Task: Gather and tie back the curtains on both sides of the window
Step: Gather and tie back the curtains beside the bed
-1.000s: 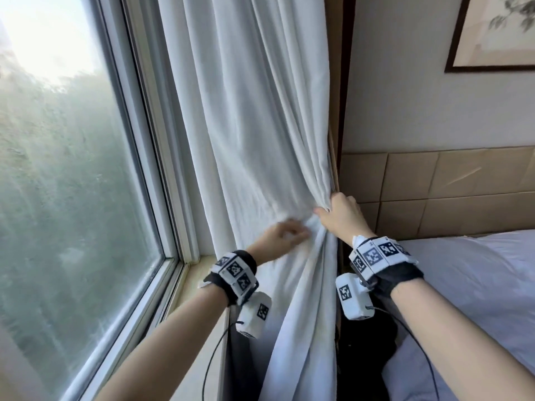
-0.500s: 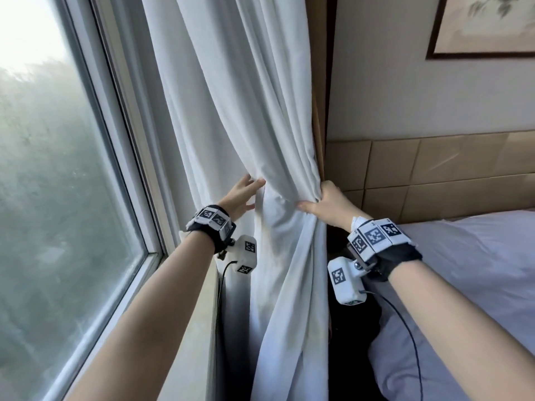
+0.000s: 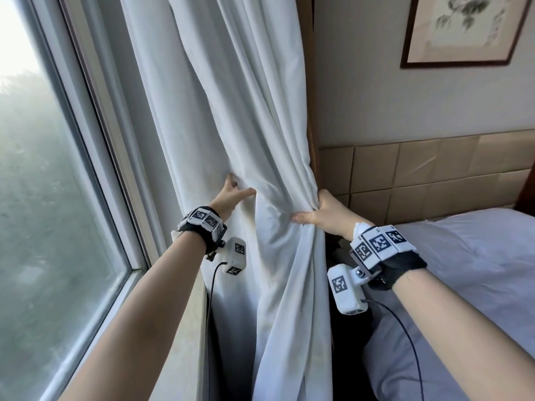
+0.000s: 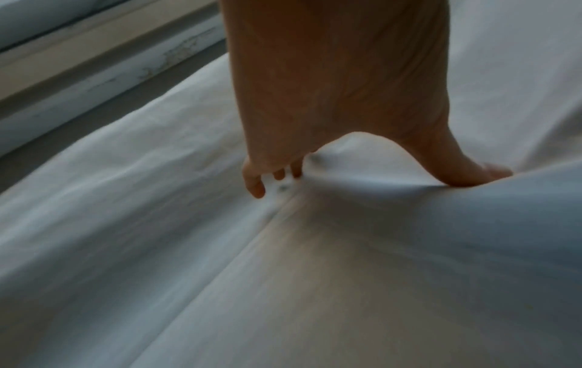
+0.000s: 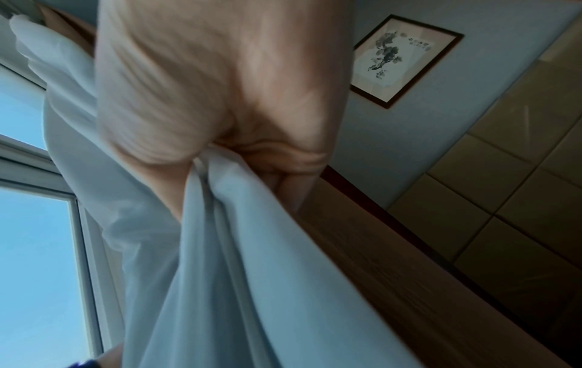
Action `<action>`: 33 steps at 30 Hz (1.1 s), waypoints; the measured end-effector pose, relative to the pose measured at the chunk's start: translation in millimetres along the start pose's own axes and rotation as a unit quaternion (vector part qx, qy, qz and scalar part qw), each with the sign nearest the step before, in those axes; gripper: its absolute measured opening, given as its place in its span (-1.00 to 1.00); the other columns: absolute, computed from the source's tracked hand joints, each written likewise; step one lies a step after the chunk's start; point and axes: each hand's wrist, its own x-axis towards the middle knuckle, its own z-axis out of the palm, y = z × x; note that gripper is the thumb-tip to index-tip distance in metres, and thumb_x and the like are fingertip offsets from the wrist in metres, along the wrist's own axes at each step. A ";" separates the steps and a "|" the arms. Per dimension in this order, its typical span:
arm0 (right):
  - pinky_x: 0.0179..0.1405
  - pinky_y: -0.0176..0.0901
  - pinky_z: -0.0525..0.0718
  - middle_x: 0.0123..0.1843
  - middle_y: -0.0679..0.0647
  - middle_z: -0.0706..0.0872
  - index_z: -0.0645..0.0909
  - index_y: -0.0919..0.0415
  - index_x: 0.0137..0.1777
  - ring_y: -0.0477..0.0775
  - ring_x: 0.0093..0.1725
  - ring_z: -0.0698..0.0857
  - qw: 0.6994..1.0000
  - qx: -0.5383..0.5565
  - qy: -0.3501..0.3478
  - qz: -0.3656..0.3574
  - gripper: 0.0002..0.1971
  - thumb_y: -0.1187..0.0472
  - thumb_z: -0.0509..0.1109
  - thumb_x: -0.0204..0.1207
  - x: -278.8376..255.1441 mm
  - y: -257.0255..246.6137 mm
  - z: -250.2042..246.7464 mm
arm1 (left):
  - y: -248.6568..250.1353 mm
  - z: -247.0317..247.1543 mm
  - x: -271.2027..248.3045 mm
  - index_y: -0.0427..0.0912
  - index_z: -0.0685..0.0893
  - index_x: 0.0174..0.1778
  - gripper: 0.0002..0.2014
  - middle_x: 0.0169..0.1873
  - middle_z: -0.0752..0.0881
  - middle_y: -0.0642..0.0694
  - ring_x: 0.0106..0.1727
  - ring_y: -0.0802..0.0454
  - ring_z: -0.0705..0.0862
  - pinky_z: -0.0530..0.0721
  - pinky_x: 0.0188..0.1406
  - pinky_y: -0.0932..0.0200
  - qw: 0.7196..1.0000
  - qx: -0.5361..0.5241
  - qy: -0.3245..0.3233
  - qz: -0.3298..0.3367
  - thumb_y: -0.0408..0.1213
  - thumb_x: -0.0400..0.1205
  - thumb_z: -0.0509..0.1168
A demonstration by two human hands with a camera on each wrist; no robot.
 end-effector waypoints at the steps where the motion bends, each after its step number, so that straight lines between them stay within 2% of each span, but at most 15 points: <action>1: 0.29 -0.01 0.63 0.19 0.12 0.69 0.47 0.32 0.36 0.04 0.17 0.69 1.000 0.002 -0.001 -0.001 -0.15 -0.02 0.62 0.07 0.2 1.6 -0.5 | -0.7 0.0 3.1 -0.05 0.37 0.39 -0.39 0.24 0.56 0.01 0.36 0.00 0.44 0.29 0.38 -0.06 1.000 -0.014 -0.014 -0.001 -0.21 0.38 0.34; 3: 0.31 0.00 0.62 0.21 0.13 0.68 0.46 0.32 0.37 0.05 0.19 0.68 1.000 0.010 -0.005 -0.001 -0.19 0.05 0.66 0.14 1.3 3.2 -2.6 | -1.6 0.4 7.3 -0.05 0.53 0.22 -0.64 0.08 0.67 0.04 0.33 0.01 0.51 0.31 0.44 -0.09 0.999 -0.025 -0.037 0.008 -0.36 0.50 0.28; 5: 0.32 0.02 0.61 0.24 0.13 0.68 0.44 0.32 0.39 0.05 0.21 0.67 1.000 0.018 -0.009 0.000 -0.25 0.13 0.67 0.24 3.5 5.6 -4.0 | 0.6 2.4 8.4 -0.10 0.60 0.21 -0.65 0.14 0.71 -0.07 0.32 0.05 0.60 0.42 0.47 -0.07 0.998 -0.018 -0.066 0.006 -0.43 0.51 0.25; 6: 0.32 0.01 0.61 0.24 0.14 0.68 0.44 0.32 0.39 0.05 0.20 0.67 1.000 0.021 -0.010 0.004 -0.28 0.16 0.67 0.27 3.4 6.4 -4.1 | 4.0 4.2 3.9 -0.16 0.59 0.18 -0.70 0.08 0.71 -0.12 0.19 0.15 0.66 0.55 0.38 0.07 0.997 -0.006 -0.080 0.007 -0.49 0.56 0.21; 8: 0.29 -0.04 0.61 0.24 0.14 0.67 0.43 0.33 0.38 0.04 0.19 0.67 1.000 0.023 -0.008 0.006 -0.34 0.21 0.65 0.34 4.0 6.5 -4.1 | 11.4 10.6 -1.1 -0.22 0.47 0.08 -0.77 -0.17 0.58 0.03 -0.21 0.30 0.65 0.62 -0.16 0.54 0.996 0.008 -0.093 0.009 -0.61 0.66 0.08; 10: 0.26 -0.09 0.60 0.23 0.13 0.66 0.42 0.32 0.36 0.04 0.19 0.66 1.000 0.021 -0.003 0.009 -0.37 0.24 0.63 0.36 3.4 5.1 -3.9 | 13.9 16.7 -5.4 -0.21 0.47 0.02 -0.79 -0.29 0.56 0.06 -0.33 0.21 0.63 0.56 -0.40 0.56 0.995 0.014 -0.096 0.038 -0.61 0.68 0.08; 13: 0.27 -0.07 0.60 0.21 0.11 0.65 0.41 0.32 0.36 0.06 0.21 0.66 1.000 0.026 -0.003 0.010 -0.38 0.25 0.62 0.36 5.0 5.5 -3.2 | 15.8 17.3 -1.5 -0.17 0.56 -0.23 -0.87 -0.46 0.70 0.13 -0.38 0.24 0.68 0.61 -0.31 0.31 0.988 0.004 -0.128 0.082 -0.50 0.49 0.26; 15: 0.28 -0.06 0.60 0.19 0.10 0.65 0.41 0.31 0.32 0.05 0.20 0.66 1.000 0.029 -0.002 0.009 -0.41 0.26 0.62 0.37 5.8 5.7 -2.3 | 18.4 17.4 -0.1 -0.18 0.58 -0.25 -0.90 -0.44 0.71 0.12 -0.35 0.21 0.67 0.62 -0.30 0.28 0.986 0.011 -0.142 0.083 -0.45 0.43 0.22; 18: 0.23 -0.09 0.61 0.13 0.09 0.67 0.45 0.32 0.27 0.06 0.16 0.67 1.000 0.023 0.008 0.001 -0.50 0.28 0.59 0.41 3.0 2.6 -1.9 | 19.5 14.8 -2.1 -0.24 0.66 0.00 -0.81 -0.08 0.78 -0.08 -0.04 0.05 0.75 0.71 -0.02 0.12 0.976 0.039 -0.199 0.075 -0.48 0.53 0.22; 22: 0.21 0.05 0.66 0.08 0.18 0.74 0.64 0.29 0.19 0.20 0.14 0.71 0.995 -0.059 0.080 -0.011 -0.66 0.17 0.52 0.46 0.3 5.9 -4.9 | 13.3 2.5 -6.4 -0.07 0.56 0.37 -0.55 0.24 0.71 -0.04 0.30 0.05 0.66 0.59 0.32 0.00 0.975 0.013 -0.215 0.046 -0.32 0.53 0.32; 24: 0.17 0.07 0.65 0.08 0.28 0.71 0.63 0.29 0.13 0.31 0.14 0.67 0.979 -0.139 0.151 0.003 -0.73 0.15 0.41 0.51 -7.7 4.1 -6.2 | 4.9 -4.0 -5.7 0.07 0.50 0.42 -0.49 0.32 0.66 0.02 0.39 0.04 0.59 0.44 0.46 -0.19 0.981 -0.049 -0.181 0.044 -0.17 0.53 0.42; 26: 0.06 0.09 0.64 0.05 0.44 0.66 0.57 0.35 0.12 0.47 0.13 0.62 0.948 -0.247 0.201 0.003 -0.77 0.29 0.27 0.51 -19.9 -2.6 -4.4 | -6.3 -7.2 -3.9 0.17 0.42 0.46 -0.27 0.36 0.62 0.07 0.41 0.04 0.56 0.40 0.45 -0.24 0.988 -0.093 -0.117 0.037 0.03 0.37 0.55; 29: -0.18 0.09 0.59 -0.04 0.47 0.70 0.49 0.41 0.16 0.52 0.00 0.68 0.886 -0.399 0.235 -0.025 -0.68 0.45 0.20 0.39 -32.5 -10.1 2.8 | -23.1 0.3 1.0 0.23 -0.04 0.65 0.31 0.65 0.14 -0.03 0.64 -0.07 0.19 0.33 0.48 -0.22 1.000 0.025 0.009 0.010 0.27 0.07 0.64; 31: -0.26 0.06 0.56 -0.08 0.45 0.72 0.48 0.42 0.13 0.50 -0.04 0.71 0.873 -0.425 0.238 -0.032 -0.70 0.47 0.21 0.37 -36.5 -11.6 5.8 | -29.2 12.4 5.0 0.20 -0.27 0.65 0.43 0.68 -0.14 -0.12 0.69 -0.14 -0.11 0.10 0.61 -0.27 0.991 0.102 0.085 0.009 0.28 0.08 0.63; 33: -0.28 0.02 0.50 -0.09 0.43 0.72 0.48 0.41 0.13 0.48 -0.04 0.71 0.872 -0.432 0.228 -0.041 -0.71 0.46 0.21 0.39 -40.5 -11.2 4.9 | -27.5 25.0 6.9 0.12 -0.31 0.65 0.45 0.67 -0.18 -0.16 0.68 -0.19 -0.16 0.01 0.62 -0.29 0.981 0.122 0.151 -0.002 0.28 0.10 0.62</action>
